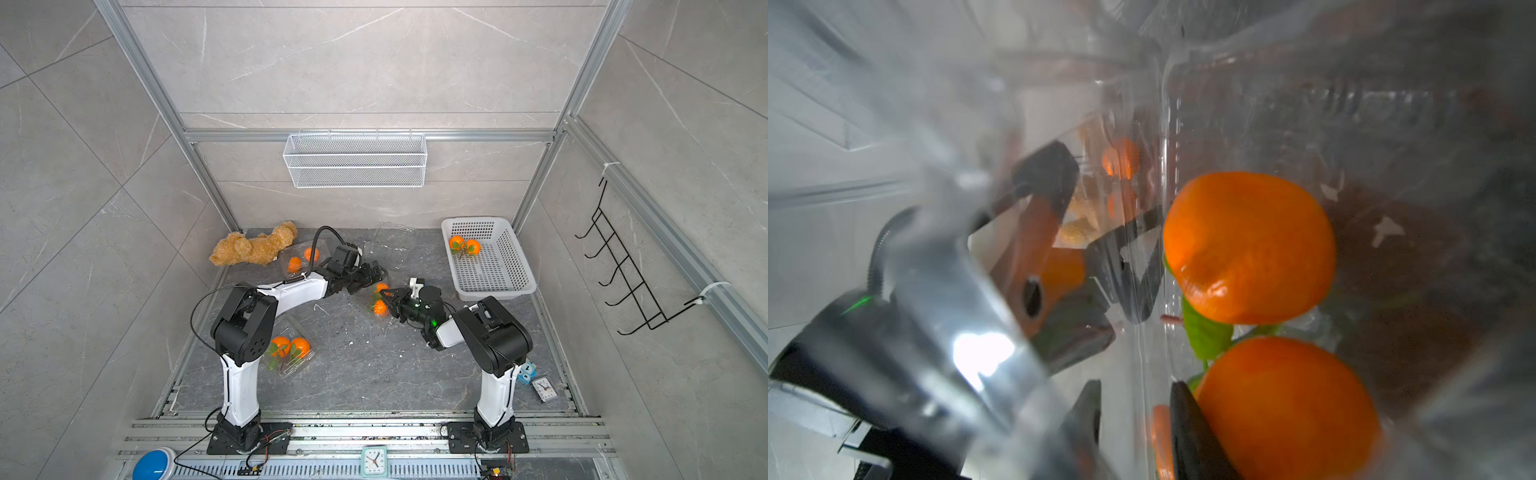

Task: Take oranges out of containers
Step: Open the packing box at the center of the board.

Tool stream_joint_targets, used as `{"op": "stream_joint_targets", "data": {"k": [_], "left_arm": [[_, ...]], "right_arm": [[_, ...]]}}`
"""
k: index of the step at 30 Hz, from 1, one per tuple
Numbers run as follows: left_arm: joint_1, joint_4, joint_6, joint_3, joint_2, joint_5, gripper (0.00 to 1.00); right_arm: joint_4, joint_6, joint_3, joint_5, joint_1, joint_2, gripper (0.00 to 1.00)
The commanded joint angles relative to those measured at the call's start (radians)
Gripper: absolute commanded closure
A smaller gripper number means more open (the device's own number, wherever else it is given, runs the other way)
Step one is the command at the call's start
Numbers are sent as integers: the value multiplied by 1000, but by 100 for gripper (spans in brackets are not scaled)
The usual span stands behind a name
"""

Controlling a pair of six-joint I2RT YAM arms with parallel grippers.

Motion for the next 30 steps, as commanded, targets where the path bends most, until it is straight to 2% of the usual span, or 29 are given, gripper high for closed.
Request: {"op": "stream_joint_targets", "data": {"k": [1,5,8,16,19,24,30], "left_arm": [[-14,29,-46,-11,-76,64,1],[-1,-38,-19,-21,-142,17,1],[18,-54,-20,-80,-220,-19,0],[31,3,-97,-350,-473,-113,2],[31,122,-186,-493,-555,-115,2],[19,284,-305,-646,-578,-115,3],[9,491,-434,-735,-499,-110,5]], "right_arm": [[-22,23,-4,37,14,-11,71],[-4,41,-20,43,15,-21,74],[-12,57,-29,59,14,-43,76],[-105,133,28,93,14,-67,79],[-96,170,52,97,13,-50,79],[-60,230,86,102,13,-16,80],[-57,260,98,113,13,-11,81]]}}
